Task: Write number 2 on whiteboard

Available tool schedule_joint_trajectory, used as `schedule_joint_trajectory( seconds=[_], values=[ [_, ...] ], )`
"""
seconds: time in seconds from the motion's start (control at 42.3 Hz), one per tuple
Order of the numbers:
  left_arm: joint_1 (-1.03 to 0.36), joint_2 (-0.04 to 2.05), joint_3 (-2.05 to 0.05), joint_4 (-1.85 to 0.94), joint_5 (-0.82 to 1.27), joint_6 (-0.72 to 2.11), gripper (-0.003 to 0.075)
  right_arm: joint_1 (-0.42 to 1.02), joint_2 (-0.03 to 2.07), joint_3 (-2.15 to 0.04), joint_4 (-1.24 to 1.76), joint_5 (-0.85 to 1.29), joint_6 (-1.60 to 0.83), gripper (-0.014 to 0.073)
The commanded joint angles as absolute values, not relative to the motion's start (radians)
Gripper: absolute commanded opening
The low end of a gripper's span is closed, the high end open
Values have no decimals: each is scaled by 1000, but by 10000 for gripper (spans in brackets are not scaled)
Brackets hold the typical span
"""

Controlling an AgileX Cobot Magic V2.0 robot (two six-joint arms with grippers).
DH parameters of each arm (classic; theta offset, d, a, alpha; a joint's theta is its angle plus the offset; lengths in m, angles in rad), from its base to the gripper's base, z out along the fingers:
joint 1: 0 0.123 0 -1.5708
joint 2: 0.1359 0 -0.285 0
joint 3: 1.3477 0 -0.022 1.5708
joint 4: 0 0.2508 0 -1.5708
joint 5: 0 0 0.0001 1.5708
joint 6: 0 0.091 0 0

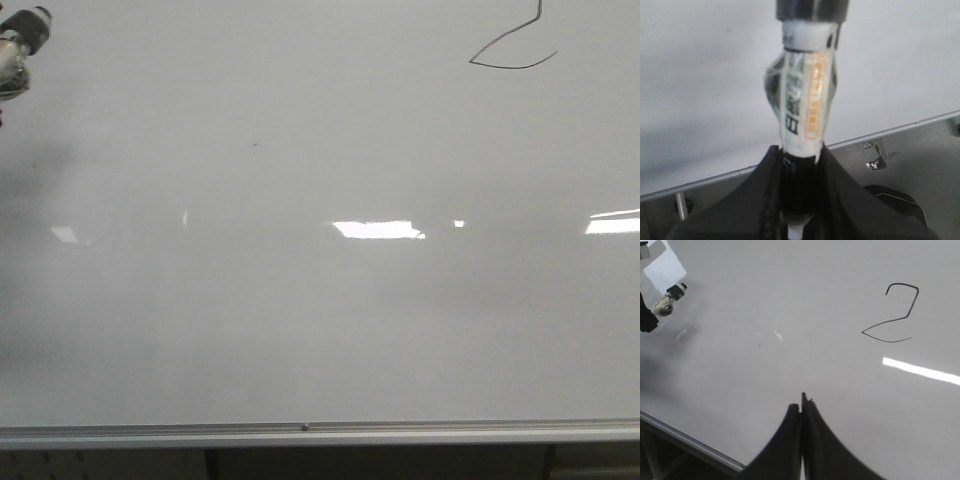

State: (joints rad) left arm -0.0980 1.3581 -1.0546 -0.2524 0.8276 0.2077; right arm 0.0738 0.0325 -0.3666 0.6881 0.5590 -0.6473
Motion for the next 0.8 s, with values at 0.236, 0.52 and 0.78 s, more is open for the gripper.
schedule_joint_trajectory(
  seconds=[0.236, 0.52, 0.78],
  values=[
    [84, 1392, -1102, -262, 689, 154, -19, 70, 45, -386, 741, 493, -644, -116],
    [88, 1542, -1231, -264, 687, 154, -19, 70, 45, -386, 741, 512, -644, -116],
    [88, 1631, -1290, -264, 717, 154, -18, 70, 45, -386, 741, 529, -644, -116]
  ],
)
